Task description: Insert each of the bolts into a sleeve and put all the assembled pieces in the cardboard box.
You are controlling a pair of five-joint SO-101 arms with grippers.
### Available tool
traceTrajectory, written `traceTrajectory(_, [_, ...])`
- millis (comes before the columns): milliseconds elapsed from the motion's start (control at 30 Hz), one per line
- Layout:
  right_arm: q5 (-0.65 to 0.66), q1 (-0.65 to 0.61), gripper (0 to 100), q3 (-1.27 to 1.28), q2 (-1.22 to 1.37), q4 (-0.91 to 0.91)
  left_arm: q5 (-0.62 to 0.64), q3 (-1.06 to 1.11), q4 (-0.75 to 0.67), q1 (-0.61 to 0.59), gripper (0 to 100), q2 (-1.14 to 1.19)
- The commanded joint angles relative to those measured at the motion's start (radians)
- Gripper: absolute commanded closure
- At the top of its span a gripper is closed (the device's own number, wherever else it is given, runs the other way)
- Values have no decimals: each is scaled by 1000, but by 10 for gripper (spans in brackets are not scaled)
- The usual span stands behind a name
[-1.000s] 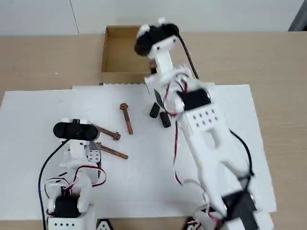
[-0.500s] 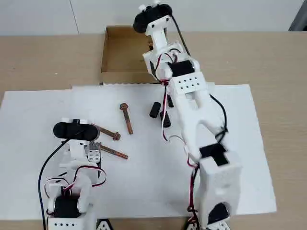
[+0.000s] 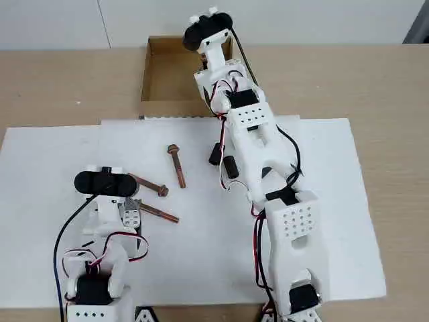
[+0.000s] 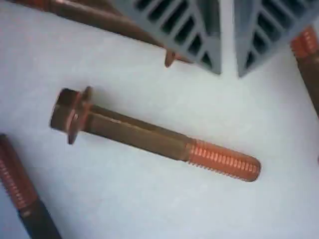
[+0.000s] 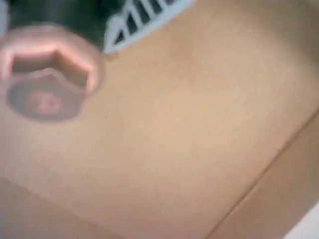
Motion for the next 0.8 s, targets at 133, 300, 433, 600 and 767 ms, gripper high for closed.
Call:
traceTrajectory(133, [14, 12, 887, -84, -12, -22, 0, -5, 2, -5, 994, -12])
traceTrajectory(300, [14, 12, 906, -84, -16, 15, 0, -5, 2, -5, 994, -12])
traceTrajectory(433, [14, 15, 927, -84, -21, 21, 0, -5, 2, -5, 994, -12])
traceTrajectory(600, [11, 10, 976, -84, -105, 114, 2, -5, 2, -5, 994, -12])
traceTrajectory(767, [6, 15, 995, -84, -191, 255, 3, -5, 2, -6, 994, -12])
